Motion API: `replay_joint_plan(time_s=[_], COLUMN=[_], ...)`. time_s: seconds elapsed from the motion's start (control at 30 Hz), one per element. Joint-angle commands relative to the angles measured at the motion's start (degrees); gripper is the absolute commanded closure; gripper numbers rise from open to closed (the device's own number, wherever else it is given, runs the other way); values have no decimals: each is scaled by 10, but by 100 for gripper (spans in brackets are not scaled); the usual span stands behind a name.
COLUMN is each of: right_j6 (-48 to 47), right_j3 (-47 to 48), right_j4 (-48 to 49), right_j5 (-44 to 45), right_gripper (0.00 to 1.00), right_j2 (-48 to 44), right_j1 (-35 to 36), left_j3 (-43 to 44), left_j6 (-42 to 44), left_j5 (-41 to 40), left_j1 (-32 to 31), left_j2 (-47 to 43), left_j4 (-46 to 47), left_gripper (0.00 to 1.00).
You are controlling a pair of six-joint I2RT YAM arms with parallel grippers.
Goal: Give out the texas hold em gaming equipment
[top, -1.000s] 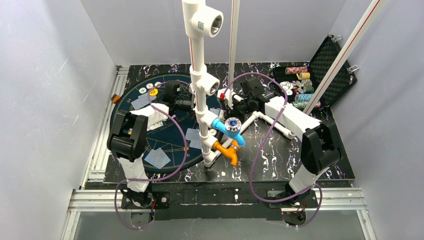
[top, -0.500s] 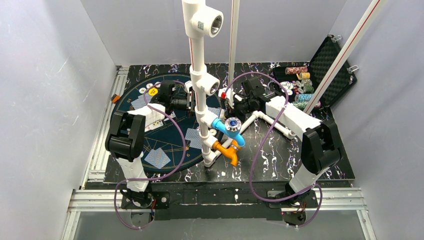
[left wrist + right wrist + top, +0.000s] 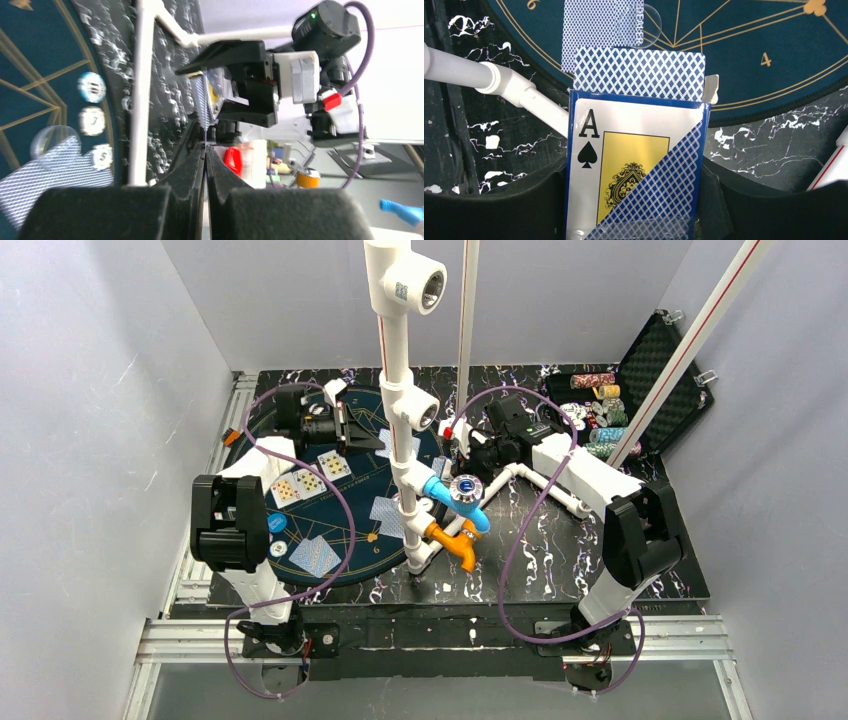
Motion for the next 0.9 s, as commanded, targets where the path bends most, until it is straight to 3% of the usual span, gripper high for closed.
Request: replay_joint_plan(time_s=[0.0, 0.1, 0.2, 0.3, 0.43, 0.63, 0.87], right_j6=[3, 2, -1, -1, 0, 3, 8], right_j3=[-7, -9, -10, -10, -10, -10, -5], right_j4=[17, 15, 13, 10, 9, 12, 13], right_j5=[-9, -8, -5, -4, -1, -5, -4], right_gripper=[99, 99, 99, 99, 99, 99, 99], right_j2=[-30, -31, -32, -32, -33, -27, -15], right_j1=[-7, -8, -9, -9, -9, -9, -9], left_j3=[118, 178, 311, 412, 505, 541, 592], left_j6=[275, 388, 551, 692, 815, 879, 882], left_j5=[-102, -177, -242, -253, -273, -303, -333], left_j1=[15, 15, 16, 17, 15, 5, 0], left_j2=[-32, -27, 35, 102, 189, 268, 343], left_j4=[-336, -425, -588, -716, -838, -900, -886], left_gripper=[100, 100, 100, 100, 100, 100, 100])
